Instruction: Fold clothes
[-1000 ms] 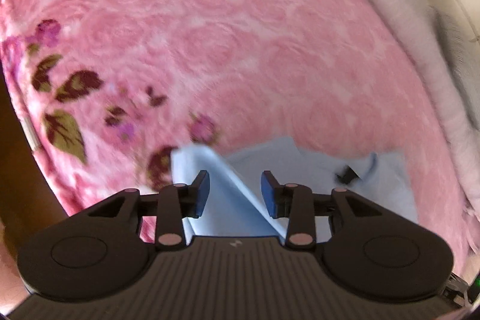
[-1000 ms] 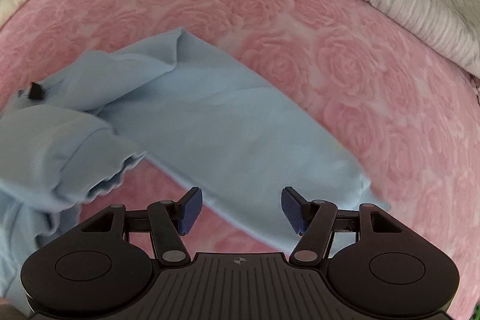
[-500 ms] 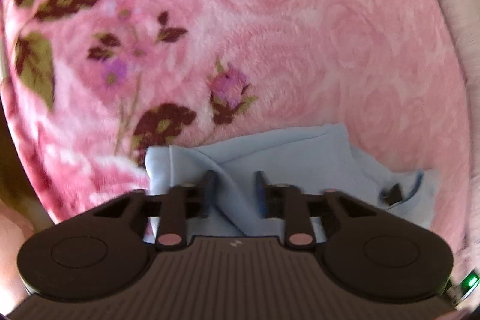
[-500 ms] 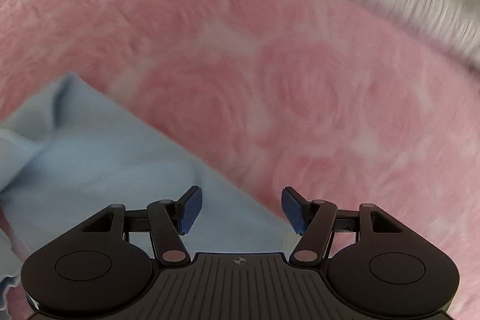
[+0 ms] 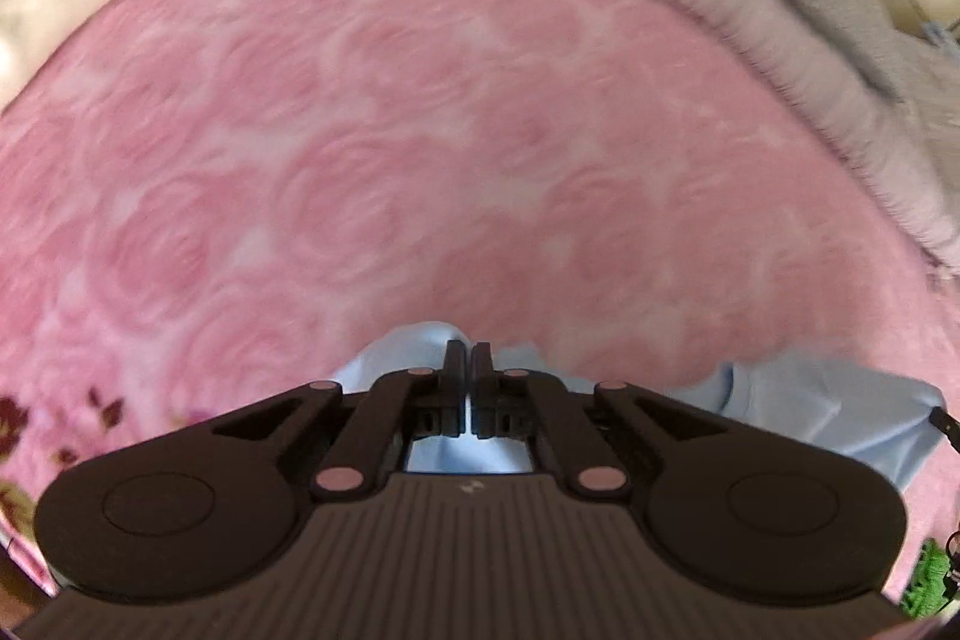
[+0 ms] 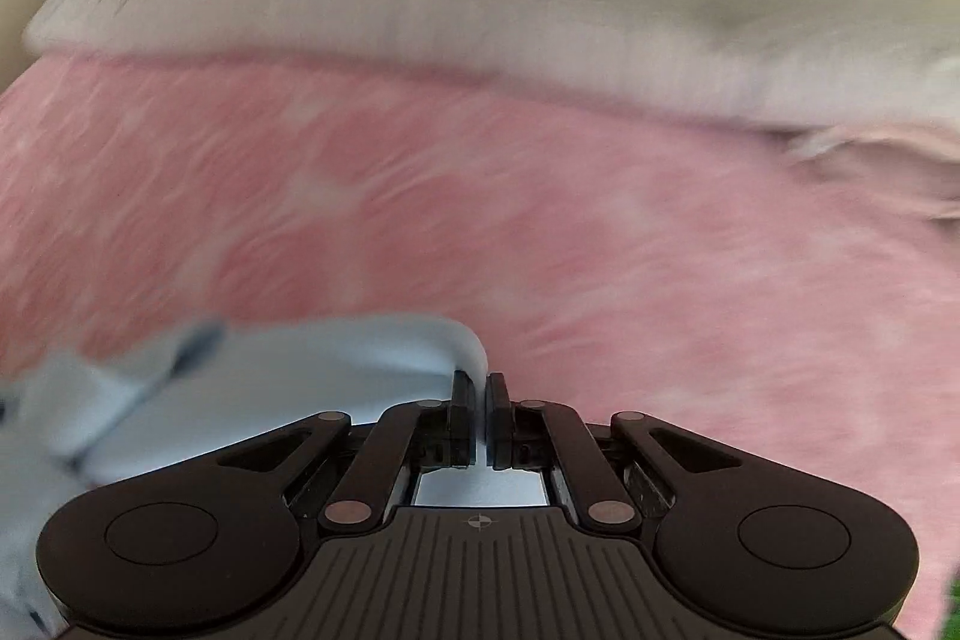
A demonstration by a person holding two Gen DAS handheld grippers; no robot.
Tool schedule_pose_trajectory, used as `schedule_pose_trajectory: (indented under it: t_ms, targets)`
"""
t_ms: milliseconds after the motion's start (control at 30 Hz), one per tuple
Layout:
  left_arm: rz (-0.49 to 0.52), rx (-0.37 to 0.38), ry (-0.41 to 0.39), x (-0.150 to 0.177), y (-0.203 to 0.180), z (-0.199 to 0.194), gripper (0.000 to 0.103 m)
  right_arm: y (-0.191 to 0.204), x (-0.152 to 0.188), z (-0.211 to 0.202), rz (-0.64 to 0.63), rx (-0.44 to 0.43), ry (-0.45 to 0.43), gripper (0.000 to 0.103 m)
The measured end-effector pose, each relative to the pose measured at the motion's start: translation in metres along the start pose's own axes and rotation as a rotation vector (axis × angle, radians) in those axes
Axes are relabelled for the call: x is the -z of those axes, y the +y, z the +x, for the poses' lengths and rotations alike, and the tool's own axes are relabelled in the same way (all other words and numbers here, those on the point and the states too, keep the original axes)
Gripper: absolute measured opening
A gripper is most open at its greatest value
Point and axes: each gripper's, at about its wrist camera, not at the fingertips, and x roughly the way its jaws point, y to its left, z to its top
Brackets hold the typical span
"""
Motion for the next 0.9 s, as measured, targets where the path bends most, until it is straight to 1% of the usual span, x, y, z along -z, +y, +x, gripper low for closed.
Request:
schedule_pose_trajectory:
  t_ms: [67, 167, 267, 367, 400, 467, 500, 533, 567, 600, 633, 667, 700, 733, 800, 900]
  targets:
    - [0.032, 0.054, -0.008, -0.008, -0.020, -0.005, 0.000, -0.024, -0.002, -0.028, 0.019, 0.082, -0.061, 0.001]
    - [0.120, 0.142, -0.019, -0.026, -0.063, -0.005, 0.000, -0.056, -0.011, -0.068, 0.034, 0.193, -0.162, 0.001]
    - [0.200, 0.213, -0.063, -0.046, -0.106, -0.008, 0.000, -0.084, -0.026, -0.104, 0.048, 0.308, -0.279, 0.001]
    - [0.209, 0.227, -0.127, -0.070, -0.129, -0.006, 0.000, -0.112, -0.047, -0.131, 0.114, 0.417, -0.400, 0.001]
    - [0.212, 0.231, -0.149, -0.077, -0.136, -0.006, 0.000, -0.124, -0.053, -0.136, 0.158, 0.443, -0.439, 0.001]
    - [0.218, 0.241, -0.192, -0.093, -0.152, -0.005, 0.000, -0.150, -0.067, -0.133, 0.252, 0.452, -0.409, 0.003]
    - [0.175, 0.223, -0.181, -0.098, -0.150, -0.001, 0.000, -0.159, -0.068, -0.125, 0.299, 0.428, -0.347, 0.005]
    - [0.159, 0.214, -0.179, -0.098, -0.149, 0.000, 0.000, -0.167, -0.069, -0.117, 0.345, 0.401, -0.280, 0.013]
    - [0.143, 0.204, -0.177, -0.097, -0.147, 0.001, 0.004, -0.176, -0.070, -0.108, 0.391, 0.374, -0.213, 0.019]
    - [0.127, 0.195, -0.175, -0.097, -0.145, 0.002, 0.005, -0.180, -0.061, -0.102, 0.429, 0.318, -0.148, 0.021]
    - [0.134, 0.183, -0.164, -0.086, -0.145, 0.003, 0.005, -0.179, -0.047, -0.098, 0.456, 0.274, -0.109, 0.029]
    - [0.148, 0.178, -0.139, -0.076, -0.146, 0.006, 0.007, -0.178, -0.032, -0.095, 0.481, 0.231, -0.072, 0.043]
    - [0.163, 0.173, -0.114, -0.066, -0.146, 0.009, 0.012, -0.172, -0.013, -0.093, 0.495, 0.205, -0.036, 0.048]
    - [0.166, 0.167, -0.075, -0.050, -0.144, 0.015, 0.013, -0.166, 0.008, -0.090, 0.508, 0.181, 0.000, 0.053]
    - [0.173, 0.155, 0.003, -0.017, -0.142, 0.027, 0.015, -0.153, 0.050, -0.083, 0.573, 0.124, 0.104, 0.053]
    - [0.113, 0.185, 0.121, 0.036, -0.141, 0.049, 0.015, -0.135, 0.109, -0.072, 0.665, 0.043, 0.253, 0.053]
